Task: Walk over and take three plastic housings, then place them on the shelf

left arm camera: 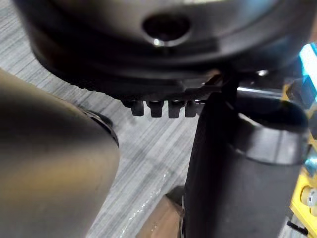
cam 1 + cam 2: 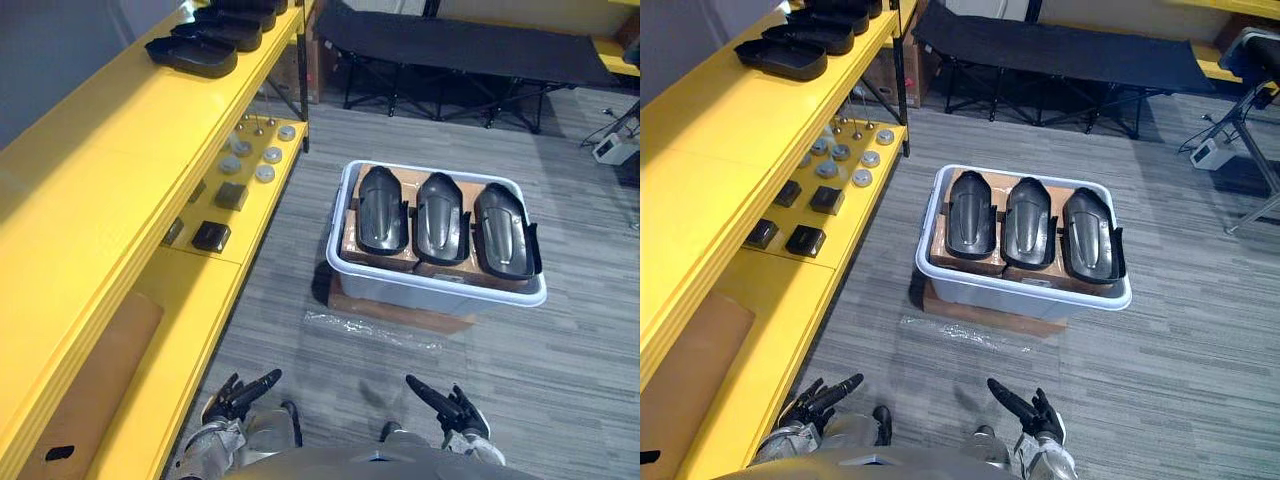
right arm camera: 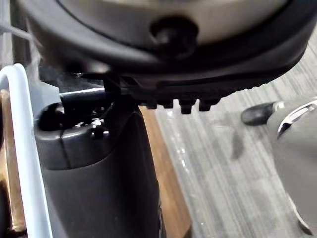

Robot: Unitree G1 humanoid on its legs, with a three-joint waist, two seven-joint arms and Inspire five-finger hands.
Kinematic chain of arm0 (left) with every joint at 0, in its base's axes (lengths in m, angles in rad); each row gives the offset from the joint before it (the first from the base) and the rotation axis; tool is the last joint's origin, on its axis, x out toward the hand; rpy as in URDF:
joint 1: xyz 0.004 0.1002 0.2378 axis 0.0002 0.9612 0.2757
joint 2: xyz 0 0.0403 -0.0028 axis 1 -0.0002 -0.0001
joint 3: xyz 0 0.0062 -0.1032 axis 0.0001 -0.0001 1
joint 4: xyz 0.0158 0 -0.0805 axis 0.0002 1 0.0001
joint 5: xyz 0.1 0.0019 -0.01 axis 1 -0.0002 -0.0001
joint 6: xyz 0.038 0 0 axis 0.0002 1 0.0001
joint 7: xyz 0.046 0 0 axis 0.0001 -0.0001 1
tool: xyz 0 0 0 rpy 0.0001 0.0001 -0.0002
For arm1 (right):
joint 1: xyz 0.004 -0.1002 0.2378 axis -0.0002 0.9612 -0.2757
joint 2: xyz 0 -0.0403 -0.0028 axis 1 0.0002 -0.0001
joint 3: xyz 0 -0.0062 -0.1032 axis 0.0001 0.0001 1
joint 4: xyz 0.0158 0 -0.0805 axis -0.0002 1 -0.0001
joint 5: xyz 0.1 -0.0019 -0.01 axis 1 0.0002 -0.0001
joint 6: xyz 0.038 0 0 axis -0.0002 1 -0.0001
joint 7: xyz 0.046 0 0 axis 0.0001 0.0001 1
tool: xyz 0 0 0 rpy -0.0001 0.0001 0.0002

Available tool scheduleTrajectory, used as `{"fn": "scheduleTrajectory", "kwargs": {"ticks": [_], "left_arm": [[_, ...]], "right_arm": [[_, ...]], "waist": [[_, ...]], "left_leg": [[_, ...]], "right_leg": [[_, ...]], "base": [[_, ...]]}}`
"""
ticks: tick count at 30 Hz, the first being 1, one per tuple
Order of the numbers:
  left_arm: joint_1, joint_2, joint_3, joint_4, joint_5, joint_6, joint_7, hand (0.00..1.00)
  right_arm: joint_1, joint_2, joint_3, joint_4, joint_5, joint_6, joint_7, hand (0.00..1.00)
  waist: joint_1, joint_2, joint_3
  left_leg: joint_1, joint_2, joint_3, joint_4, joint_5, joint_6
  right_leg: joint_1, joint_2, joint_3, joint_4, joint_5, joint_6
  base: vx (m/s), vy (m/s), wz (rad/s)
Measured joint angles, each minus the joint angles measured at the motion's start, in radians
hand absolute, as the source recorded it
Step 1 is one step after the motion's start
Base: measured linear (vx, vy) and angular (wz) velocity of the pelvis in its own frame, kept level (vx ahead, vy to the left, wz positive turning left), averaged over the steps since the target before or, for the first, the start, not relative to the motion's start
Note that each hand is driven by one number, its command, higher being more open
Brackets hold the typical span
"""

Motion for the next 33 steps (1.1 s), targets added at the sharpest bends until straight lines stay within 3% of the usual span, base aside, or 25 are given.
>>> {"fn": "scheduleTrajectory", "kwargs": {"ticks": [2, 3, 4, 7, 8, 9, 10, 12, 13, 14, 15, 16, 18, 20, 21, 24, 25, 29, 33], "left_arm": [[0.002, -0.001, 0.001, -0.002, 0.002, -0.001, 0.006, 1.00], [0.003, -0.002, 0.001, -0.002, 0.000, -0.001, 0.007, 1.00], [0.015, 0.001, 0.002, 0.000, -0.007, -0.001, 0.007, 1.00], [0.029, 0.041, 0.004, 0.042, -0.024, 0.006, -0.005, 1.00], [0.032, 0.048, 0.004, 0.050, -0.033, 0.005, -0.005, 1.00], [0.033, 0.053, 0.005, 0.061, -0.059, 0.004, 0.001, 1.00], [0.047, 0.053, 0.006, 0.071, -0.088, 0.006, 0.013, 1.00], [0.063, 0.056, 0.035, 0.076, -0.127, 0.002, 0.034, 1.00], [0.051, 0.045, 0.062, 0.096, -0.149, -0.008, 0.064, 1.00], [0.051, 0.018, 0.063, 0.099, -0.169, -0.014, 0.071, 1.00], [0.049, 0.013, 0.061, 0.098, -0.173, -0.022, 0.072, 1.00], [0.044, 0.001, 0.059, 0.095, -0.175, -0.023, 0.075, 1.00], [0.052, -0.017, 0.059, 0.095, -0.172, -0.025, 0.075, 1.00], [0.054, -0.025, 0.046, 0.095, -0.160, -0.045, 0.074, 1.00], [0.053, -0.025, 0.034, 0.095, -0.158, -0.052, 0.073, 1.00], [0.043, -0.025, 0.015, 0.095, -0.155, -0.051, 0.054, 1.00], [0.041, -0.020, 0.015, 0.094, -0.145, -0.047, 0.035, 1.00], [0.031, 0.011, 0.012, 0.092, -0.051, -0.044, 0.016, 1.00], [0.031, 0.025, -0.001, 0.074, -0.015, -0.040, 0.014, 1.00]], "right_arm": [[0.005, 0.014, -0.005, 0.001, -0.008, 0.000, -0.022, 1.00], [0.004, 0.021, -0.009, 0.004, -0.010, 0.001, -0.023, 1.00], [-0.004, 0.030, -0.040, 0.005, -0.018, 0.003, -0.016, 1.00], [-0.012, 0.028, -0.058, 0.019, -0.048, -0.014, -0.022, 1.00], [-0.012, 0.030, -0.055, 0.020, -0.049, -0.023, -0.021, 1.00], [-0.009, 0.035, -0.049, 0.024, -0.054, -0.038, -0.020, 1.00], [0.000, 0.044, -0.031, 0.029, -0.069, -0.045, -0.022, 1.00], [0.008, 0.059, 0.003, 0.030, -0.075, -0.038, -0.021, 1.00], [0.000, 0.051, 0.020, 0.032, -0.062, -0.018, -0.011, 1.00], [-0.016, 0.028, 0.030, 0.034, -0.064, -0.014, -0.018, 1.00], [-0.018, 0.015, 0.032, 0.032, -0.065, -0.016, -0.019, 1.00], [-0.014, 0.000, 0.033, 0.031, -0.065, -0.015, -0.021, 1.00], [-0.013, -0.021, 0.044, 0.035, -0.060, -0.016, -0.034, 1.00], [-0.017, -0.028, 0.049, 0.034, -0.026, -0.024, -0.042, 1.00], [-0.017, -0.029, 0.049, 0.034, -0.011, -0.024, -0.042, 1.00], [-0.010, -0.028, 0.049, 0.038, -0.002, -0.023, -0.042, 1.00], [-0.007, -0.026, 0.049, 0.042, 0.005, -0.023, -0.042, 1.00], [-0.010, 0.008, 0.062, 0.041, 0.003, -0.035, -0.063, 1.00], [-0.011, 0.023, 0.071, 0.007, 0.003, -0.063, -0.087, 1.00]], "waist": [[-0.011, 0.006, 0.002], [-0.008, 0.009, 0.004], [-0.010, 0.022, 0.003], [0.002, 0.036, -0.002], [0.005, 0.033, -0.003], [0.005, 0.016, -0.012], [0.005, -0.015, -0.023], [0.007, -0.057, -0.040], [0.006, -0.051, -0.041], [0.000, -0.012, -0.042], [-0.006, 0.002, -0.039], [-0.016, 0.008, -0.037], [-0.014, 0.022, -0.036], [-0.009, 0.026, -0.036], [-0.001, 0.028, -0.034], [0.006, 0.038, -0.023], [0.005, 0.040, -0.021], [0.008, 0.002, 0.000], [0.006, -0.010, 0.003]], "left_leg": [[-0.003, 0.017, -0.007, 0.030, -0.027, 0.005], [0.001, 0.025, -0.006, 0.032, -0.034, 0.009], [0.005, 0.048, -0.006, 0.036, -0.042, -0.005], [0.019, 0.168, -0.038, 0.046, -0.050, -0.076], [0.016, 0.186, -0.051, 0.046, -0.049, -0.093], [0.004, 0.210, -0.075, 0.039, -0.039, -0.123], [0.002, 0.218, -0.090, 0.021, -0.023, -0.156], [0.001, 0.227, -0.095, -0.009, 0.004, -0.194], [0.001, 0.261, -0.108, -0.013, 0.034, -0.199], [-0.020, 0.305, -0.129, -0.012, 0.103, -0.154], [-0.033, 0.313, -0.132, -0.008, 0.146, -0.106], [-0.056, 0.322, -0.125, -0.008, 0.217, -0.030], [-0.046, 0.298, -0.108, -0.009, 0.199, -0.098], [-0.021, 0.221, -0.081, -0.015, 0.133, -0.183], [0.002, 0.171, -0.058, -0.040, 0.099, -0.177], [0.062, 0.138, -0.052, -0.158, 0.059, -0.148], [0.085, 0.121, -0.056, -0.199, 0.062, -0.121], [0.103, 0.063, -0.008, -0.195, 0.054, -0.073], [0.088, 0.043, 0.018, -0.130, 0.002, -0.056]], "right_leg": [[-0.027, -0.008, 0.017, 0.090, -0.039, 0.003], [-0.045, -0.011, 0.026, 0.133, -0.050, -0.011], [-0.087, -0.022, 0.043, 0.219, -0.077, -0.053], [-0.159, -0.049, 0.117, 0.356, -0.083, -0.062], [-0.168, -0.050, 0.130, 0.370, -0.079, -0.055], [-0.175, -0.064, 0.130, 0.382, -0.060, -0.008], [-0.173, -0.091, 0.112, 0.354, -0.052, 0.064], [-0.170, -0.098, 0.082, 0.313, -0.051, 0.060], [-0.158, -0.072, 0.047, 0.318, -0.118, 0.059], [-0.152, -0.022, 0.011, 0.311, -0.124, 0.026], [-0.141, -0.006, 0.000, 0.306, -0.126, 0.016], [-0.109, 0.013, -0.043, 0.265, -0.115, -0.004], [-0.067, 0.035, -0.060, 0.189, -0.091, -0.039], [-0.051, 0.058, -0.048, 0.107, -0.054, -0.065], [-0.048, 0.073, -0.034, 0.067, -0.028, -0.071], [-0.035, 0.100, -0.018, 0.003, 0.010, -0.063], [-0.033, 0.097, -0.001, -0.016, 0.028, -0.052], [-0.037, 0.046, 0.049, -0.031, 0.054, -0.017], [-0.038, 0.022, 0.084, -0.054, 0.065, 0.001]], "base": [[-0.11, 0.051, -0.05], [-0.10, 0.046, -0.07], [-0.09, 0.018, -0.15], [-0.06, -0.138, -0.05], [0.02, -0.338, 0.28], [0.03, -0.415, 0.33], [0.05, -0.587, 0.31], [0.08, -0.608, 0.14], [0.10, -0.587, 0.15], [0.10, -0.561, 0.24], [0.07, -0.488, 0.48], [0.05, -0.481, 0.50], [0.06, -0.391, 0.16], [0.06, -0.224, -0.35], [0.05, -0.106, -0.39], [0.03, 0.013, -0.23], [0.00, 0.083, -0.25], [-0.04, 0.146, -0.26], [-0.05, 0.112, -0.23]]}}
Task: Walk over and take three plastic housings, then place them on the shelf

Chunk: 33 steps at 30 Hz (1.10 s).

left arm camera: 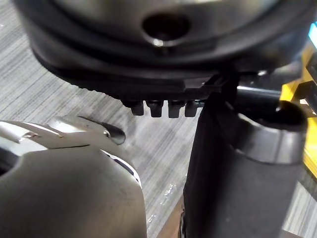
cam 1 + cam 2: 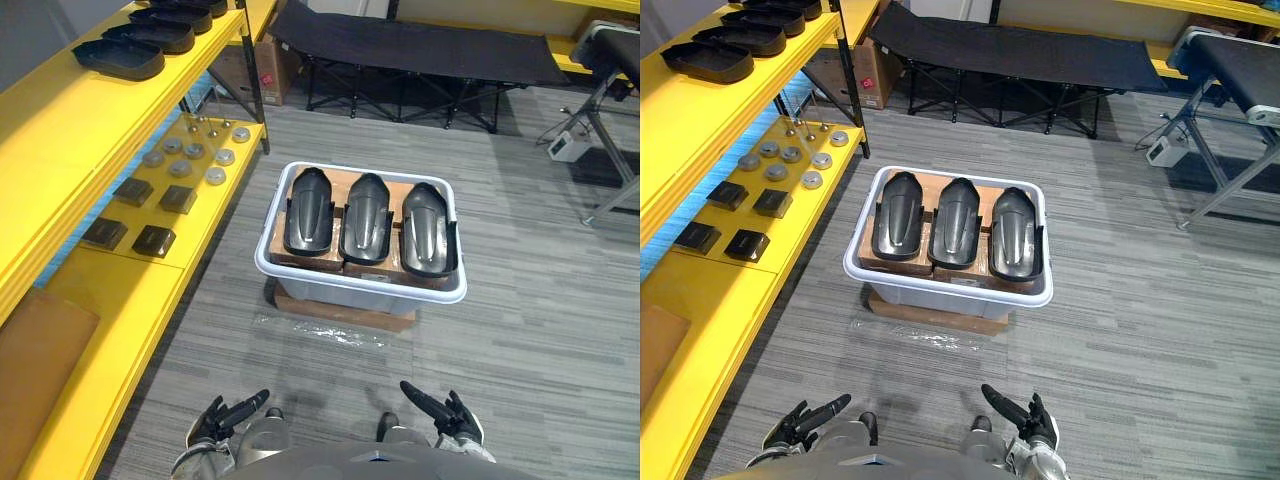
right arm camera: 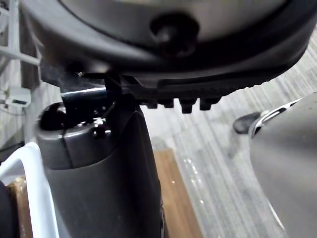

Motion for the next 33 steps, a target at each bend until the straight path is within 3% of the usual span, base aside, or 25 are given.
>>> {"fn": "scheduleTrajectory", "kwargs": {"ticks": [5, 6, 7, 15, 20, 25, 29, 33], "left_arm": [[-0.001, 0.016, -0.007, -0.045, -0.019, 0.022, 0.008, 1.00], [-0.002, 0.023, -0.007, -0.052, -0.019, 0.022, 0.013, 1.00], [-0.020, 0.029, 0.012, -0.062, -0.019, 0.023, 0.030, 1.00], [-0.020, 0.027, 0.010, -0.068, -0.018, 0.027, 0.031, 1.00], [-0.020, 0.020, -0.012, -0.134, 0.021, 0.045, 0.030, 1.00], [-0.028, 0.002, -0.035, -0.199, 0.056, 0.063, 0.015, 1.00], [-0.069, 0.022, -0.038, -0.208, 0.059, 0.064, 0.010, 1.00], [-0.095, 0.035, -0.037, -0.214, 0.062, 0.063, 0.011, 1.00]], "right_arm": [[0.002, 0.001, -0.001, -0.099, -0.011, -0.026, -0.068, 1.00], [0.006, 0.001, -0.001, -0.149, -0.010, -0.028, -0.082, 1.00], [0.072, 0.003, 0.050, -0.346, -0.009, -0.024, -0.080, 1.00], [0.070, 0.002, 0.049, -0.338, -0.007, -0.021, -0.078, 1.00], [0.028, 0.002, 0.041, -0.325, 0.012, -0.012, -0.084, 1.00], [-0.029, -0.003, -0.034, -0.454, 0.051, 0.006, -0.136, 1.00], [-0.110, -0.091, -0.096, -0.559, 0.049, 0.002, -0.155, 1.00], [-0.141, -0.126, -0.120, -0.628, 0.048, -0.001, -0.171, 1.00]], "waist": [[0.000, -0.021, 0.007], [0.000, -0.030, 0.010], [0.001, -0.059, 0.017], [0.001, -0.054, 0.019], [0.002, -0.041, 0.026], [0.002, -0.027, 0.053], [0.000, -0.042, 0.133], [0.000, -0.052, 0.175]], "left_leg": [[-0.073, 0.016, -0.002, 0.106, -0.056, 0.005], [-0.090, 0.022, -0.002, 0.130, -0.065, 0.009], [-0.126, 0.031, -0.040, 0.189, -0.106, 0.014], [-0.126, 0.029, -0.049, 0.184, -0.102, 0.017], [-0.124, 0.004, -0.049, 0.123, -0.058, 0.023], [-0.151, -0.008, -0.036, 0.092, -0.023, 0.029], [-0.199, -0.002, -0.035, 0.173, -0.044, 0.036], [-0.232, 0.005, -0.039, 0.236, -0.067, 0.040]], "right_leg": [[-0.019, 0.010, 0.012, -0.025, 0.010, 0.000], [-0.021, 0.016, 0.013, -0.042, 0.021, -0.002], [-0.030, 0.038, 0.042, -0.077, 0.057, -0.018], [-0.027, 0.034, 0.023, -0.069, 0.057, -0.018], [-0.044, 0.010, 0.007, -0.063, 0.064, -0.007], [-0.123, -0.008, 0.014, 0.005, 0.064, -0.007], [-0.161, -0.012, 0.030, 0.063, 0.058, -0.004], [-0.174, -0.011, 0.038, 0.086, 0.055, -0.002]], "base": [[0.01, 0.036, -0.06], [0.03, 0.015, -0.08], [0.00, 0.000, 0.00], [0.00, 0.000, 0.03], [-0.02, -0.002, 0.07], [-0.06, 0.007, -0.03], [-0.11, 0.036, -0.02], [-0.10, 0.045, 0.00]]}}
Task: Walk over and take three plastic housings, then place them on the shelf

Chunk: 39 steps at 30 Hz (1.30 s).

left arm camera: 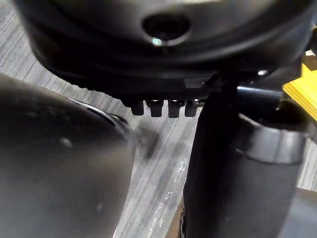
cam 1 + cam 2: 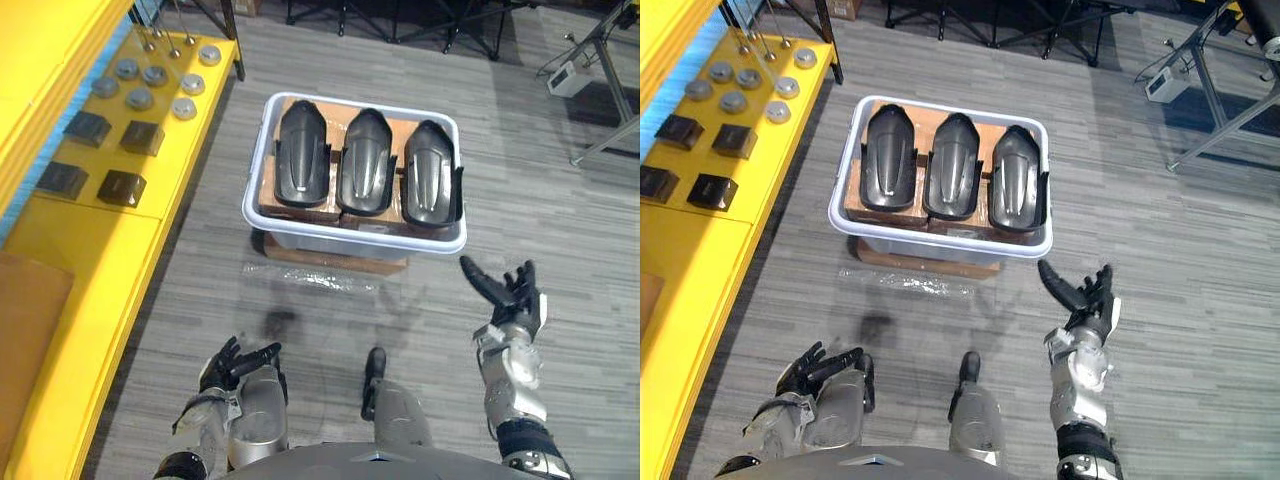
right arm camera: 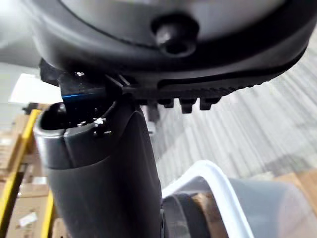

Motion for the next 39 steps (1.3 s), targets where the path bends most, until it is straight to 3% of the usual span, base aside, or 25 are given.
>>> {"fn": "scheduleTrajectory", "kwargs": {"ticks": [6, 11, 16, 17, 19, 20, 30, 36, 39], "left_arm": [[-0.024, 0.037, 0.011, -0.023, 0.032, 0.002, 0.007, 1.00], [-0.053, 0.057, 0.010, -0.021, 0.038, 0.005, 0.005, 1.00], [-0.069, 0.052, 0.007, 0.009, 0.026, 0.001, -0.001, 1.00], [-0.092, 0.043, -0.002, 0.016, 0.026, 0.000, -0.008, 1.00], [-0.094, 0.040, -0.018, 0.017, 0.026, -0.004, -0.013, 1.00], [-0.102, 0.034, -0.025, 0.020, 0.026, -0.006, -0.018, 1.00], [-0.151, -0.007, -0.072, 0.042, -0.021, -0.024, -0.039, 1.00], [-0.161, -0.021, -0.073, 0.038, -0.032, -0.029, -0.048, 1.00], [-0.161, -0.022, -0.075, 0.027, -0.064, -0.030, -0.047, 1.00]], "right_arm": [[-0.018, -0.009, -0.017, -0.110, -0.016, 0.003, -0.029, 1.00], [-0.166, -0.152, -0.051, -0.063, -0.015, 0.066, -0.029, 1.00], [-0.426, -0.345, -0.047, 0.211, 0.005, 0.099, -0.023, 1.00], [-0.485, -0.398, -0.042, 0.276, 0.025, 0.108, -0.020, 1.00], [-0.554, -0.429, -0.017, 0.345, 0.045, 0.116, -0.017, 1.00], [-0.605, -0.468, 0.016, 0.395, 0.066, 0.135, -0.011, 1.00], [-0.776, -0.631, 0.123, 0.526, 0.062, 0.253, -0.001, 1.00], [-0.807, -0.634, 0.183, 0.526, 0.058, 0.340, 0.033, 1.00], [-0.826, -0.634, 0.218, 0.522, -0.029, 0.380, 0.063, 1.00]], "waist": [[0.001, -0.031, 0.042], [0.002, -0.021, 0.102], [0.015, 0.016, 0.132], [0.029, 0.040, 0.145], [0.029, 0.053, 0.148], [0.029, 0.071, 0.153], [0.048, 0.157, 0.172], [0.058, 0.163, 0.172], [0.058, 0.164, 0.171]], "left_leg": [[-0.059, 0.023, -0.019, 0.058, -0.016, -0.003], [-0.103, 0.025, -0.051, 0.099, -0.018, 0.005], [-0.168, 0.015, -0.077, 0.120, -0.015, 0.008], [-0.181, 0.012, -0.091, 0.130, -0.015, 0.009], [-0.193, 0.009, -0.095, 0.132, -0.014, 0.010], [-0.206, 0.006, -0.101, 0.138, -0.013, 0.011], [-0.286, -0.015, -0.118, 0.143, 0.014, 0.022], [-0.317, -0.011, -0.116, 0.156, 0.024, 0.016], [-0.344, -0.008, -0.124, 0.175, 0.025, 0.013]], "right_leg": [[-0.024, 0.015, -0.002, -0.001, -0.006, 0.000], [-0.031, 0.020, -0.024, 0.002, 0.004, 0.006], [-0.077, 0.021, -0.045, 0.021, 0.005, 0.007], [-0.084, 0.020, -0.053, 0.032, 0.004, 0.006], [-0.100, 0.017, -0.055, 0.045, 0.003, 0.004], [-0.111, 0.013, -0.063, 0.056, 0.002, 0.004], [-0.215, -0.027, -0.080, 0.147, -0.027, 0.005], [-0.275, -0.038, -0.082, 0.232, -0.064, -0.004], [-0.304, -0.040, -0.090, 0.268, -0.080, -0.008]], "base": [[-0.06, 0.027, 0.03], [0.00, 0.028, 0.12], [0.02, 0.024, 0.17], [0.02, 0.020, 0.18], [0.02, 0.023, 0.12], [0.01, 0.024, 0.11], [-0.04, 0.008, 0.07], [-0.06, -0.023, 0.02], [-0.05, -0.036, 0.03]]}}
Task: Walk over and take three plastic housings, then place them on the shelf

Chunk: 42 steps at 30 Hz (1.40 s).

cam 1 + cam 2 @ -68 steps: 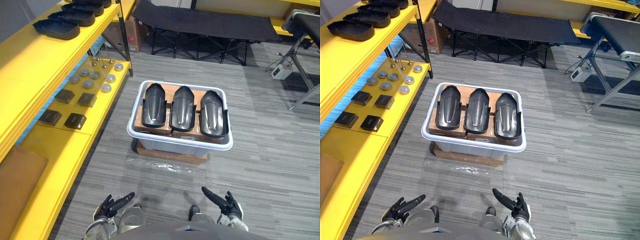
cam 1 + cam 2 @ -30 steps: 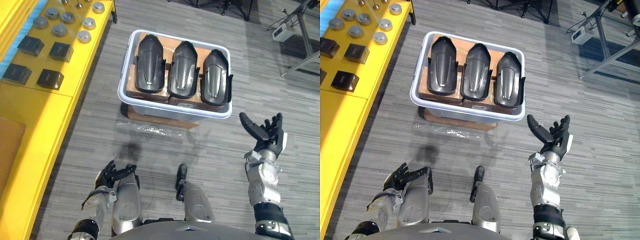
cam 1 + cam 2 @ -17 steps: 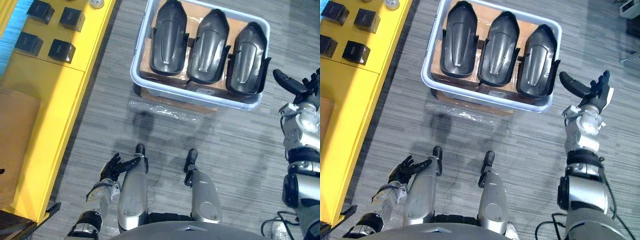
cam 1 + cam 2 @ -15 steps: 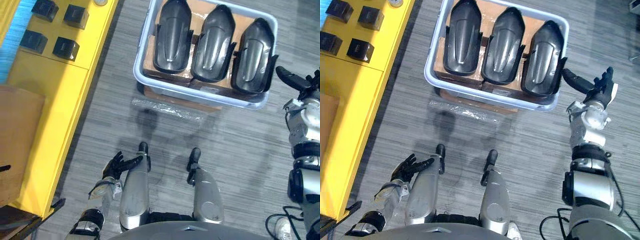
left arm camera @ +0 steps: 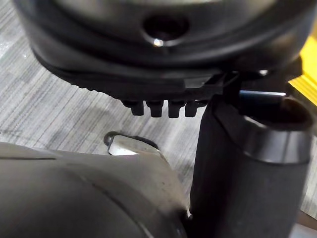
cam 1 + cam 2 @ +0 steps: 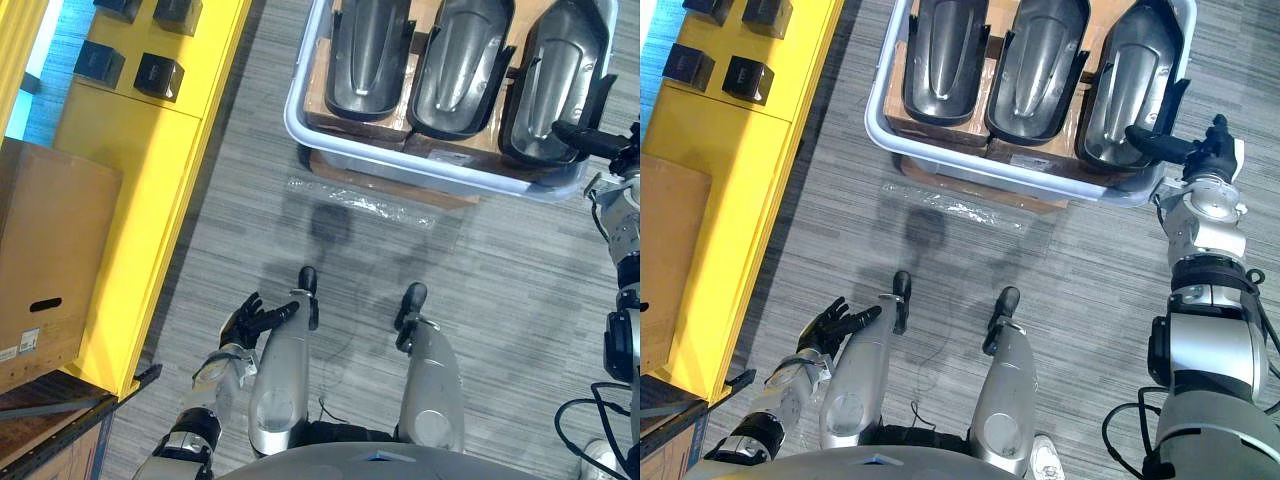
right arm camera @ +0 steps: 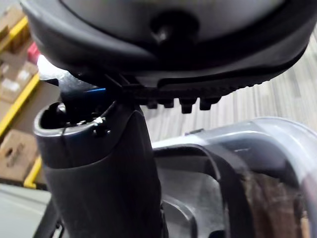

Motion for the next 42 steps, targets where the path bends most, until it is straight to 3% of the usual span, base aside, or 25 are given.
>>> {"fn": "scheduleTrajectory", "kwargs": {"ticks": [2, 3, 10, 16, 24, 27, 30, 35, 39, 42], "left_arm": [[0.000, 0.000, -0.001, -0.011, -0.018, -0.001, 0.001, 1.00], [0.000, 0.000, -0.001, -0.015, -0.019, -0.002, 0.001, 1.00], [0.000, 0.000, 0.000, -0.039, -0.050, -0.016, 0.002, 1.00], [0.002, 0.000, 0.009, -0.037, -0.061, -0.018, -0.002, 1.00], [0.002, -0.002, 0.025, -0.038, -0.074, -0.036, -0.002, 1.00], [0.015, -0.001, 0.052, -0.041, -0.096, -0.033, -0.003, 1.00], [0.018, 0.000, 0.057, -0.040, -0.101, -0.031, -0.001, 1.00], [0.029, -0.003, 0.059, -0.042, -0.102, -0.035, -0.004, 1.00], [0.042, -0.017, 0.057, -0.037, -0.105, -0.062, -0.008, 1.00], [0.071, -0.026, 0.048, -0.051, -0.140, -0.099, -0.003, 1.00]], "right_arm": [[-0.018, 0.000, 0.028, 0.000, -0.031, 0.024, 0.012, 1.00], [-0.025, 0.000, 0.033, 0.000, -0.043, 0.037, 0.022, 0.00], [-0.068, -0.058, 0.107, -0.004, -0.238, 0.102, 0.054, 0.00], [-0.103, -0.067, 0.127, -0.004, -0.256, 0.190, 0.022, 0.00], [-0.101, -0.003, 0.102, -0.014, -0.243, 0.238, -0.031, 0.00], [-0.076, 0.028, 0.069, -0.014, -0.245, 0.282, -0.034, 0.00], [-0.022, 0.047, 0.022, -0.007, -0.243, 0.307, -0.040, 0.00], [0.018, 0.061, 0.000, -0.002, -0.212, 0.293, -0.092, 0.00], [0.035, 0.071, -0.043, -0.017, -0.181, 0.183, -0.237, 0.00], [0.137, 0.082, -0.108, -0.194, -0.185, 0.094, -0.324, 0.00]], "waist": [[-0.001, 0.000, 0.000], [0.000, 0.000, 0.000], [0.006, -0.003, 0.001], [0.010, -0.009, 0.000], [0.025, -0.021, -0.001], [0.026, -0.049, -0.015], [0.026, -0.059, -0.019], [0.021, -0.062, -0.024], [0.017, -0.062, -0.025], [0.002, -0.064, -0.027]], "left_leg": [[-0.021, 0.002, -0.006, 0.012, 0.000, 0.000], [-0.028, 0.002, -0.007, 0.014, 0.001, -0.001], [-0.063, 0.016, -0.012, 0.035, 0.001, -0.002], [-0.062, 0.036, -0.012, 0.034, 0.002, -0.010], [-0.038, 0.058, -0.007, 0.026, 0.005, -0.022], [-0.030, 0.065, -0.002, 0.023, 0.004, -0.023], [-0.018, 0.068, 0.007, 0.025, 0.004, -0.023], [0.004, 0.073, 0.019, 0.025, 0.001, -0.024], [0.041, 0.075, 0.037, 0.009, 0.002, -0.024], [0.112, 0.067, 0.049, -0.039, 0.010, -0.026]], "right_leg": [[-0.019, 0.000, -0.004, 0.015, -0.004, -0.003], [-0.023, 0.000, -0.007, 0.016, -0.004, -0.003], [-0.052, 0.007, -0.014, 0.030, -0.005, -0.005], [-0.056, 0.018, -0.015, 0.035, -0.009, -0.013], [-0.043, 0.033, -0.015, 0.041, -0.014, -0.021], [-0.034, 0.038, -0.016, 0.029, -0.014, -0.022], [-0.020, 0.037, -0.017, 0.026, -0.014, -0.022], [-0.004, 0.038, -0.015, 0.025, -0.014, -0.022], [0.019, 0.036, -0.009, 0.015, -0.013, -0.020], [0.078, 0.033, -0.010, -0.016, -0.012, -0.018]], "base": [[-0.05, -0.021, 0.04], [-0.03, -0.006, 0.04], [-0.01, -0.004, -0.02], [0.00, -0.024, -0.05], [-0.01, -0.030, -0.05], [0.00, -0.004, -0.04], [0.00, 0.000, 0.00], [-0.01, 0.007, -0.06], [-0.01, 0.007, -0.08], [0.05, 0.002, 0.01]]}}
